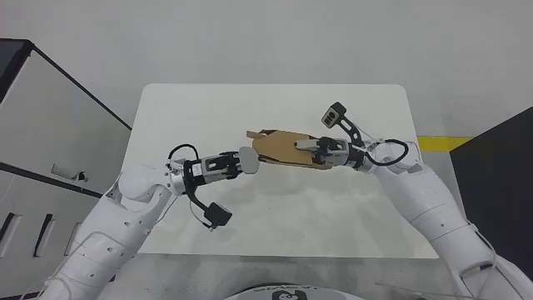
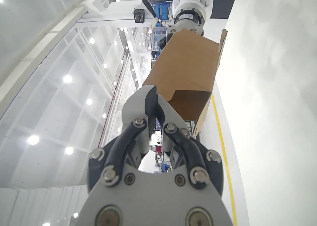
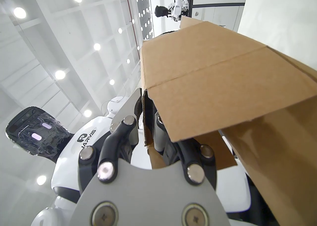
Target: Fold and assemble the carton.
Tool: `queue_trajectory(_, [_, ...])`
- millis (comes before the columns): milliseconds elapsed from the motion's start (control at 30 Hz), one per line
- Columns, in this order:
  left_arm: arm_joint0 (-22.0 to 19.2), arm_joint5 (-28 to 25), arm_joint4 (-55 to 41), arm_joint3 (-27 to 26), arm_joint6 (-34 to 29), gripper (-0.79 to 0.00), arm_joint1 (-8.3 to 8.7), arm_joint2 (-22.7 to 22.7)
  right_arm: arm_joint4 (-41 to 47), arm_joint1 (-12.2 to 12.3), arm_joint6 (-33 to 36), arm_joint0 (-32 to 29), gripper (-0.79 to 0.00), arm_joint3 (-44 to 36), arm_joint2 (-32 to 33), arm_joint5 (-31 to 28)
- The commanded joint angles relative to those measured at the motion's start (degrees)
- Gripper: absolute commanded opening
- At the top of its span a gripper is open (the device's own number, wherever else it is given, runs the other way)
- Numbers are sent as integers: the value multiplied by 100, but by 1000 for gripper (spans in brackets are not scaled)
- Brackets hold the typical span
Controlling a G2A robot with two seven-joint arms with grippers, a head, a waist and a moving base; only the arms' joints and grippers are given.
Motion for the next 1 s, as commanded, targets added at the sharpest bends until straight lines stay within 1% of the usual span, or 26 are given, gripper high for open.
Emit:
queue_trajectory(0, [-13,-7,5,18,-35,-785,-5,26,-2,-5,7,-7,-785,-9,11,9])
queue_trajectory(233, [-30,-54,21,27,-81,-785,-6,41,-77,-20,6,-26,-785,-26,40,56])
queue_trajectory(967, [-154,-256,130,88,380,-785,3,289,-145,-71,-204,-130,-785,-35,196,25])
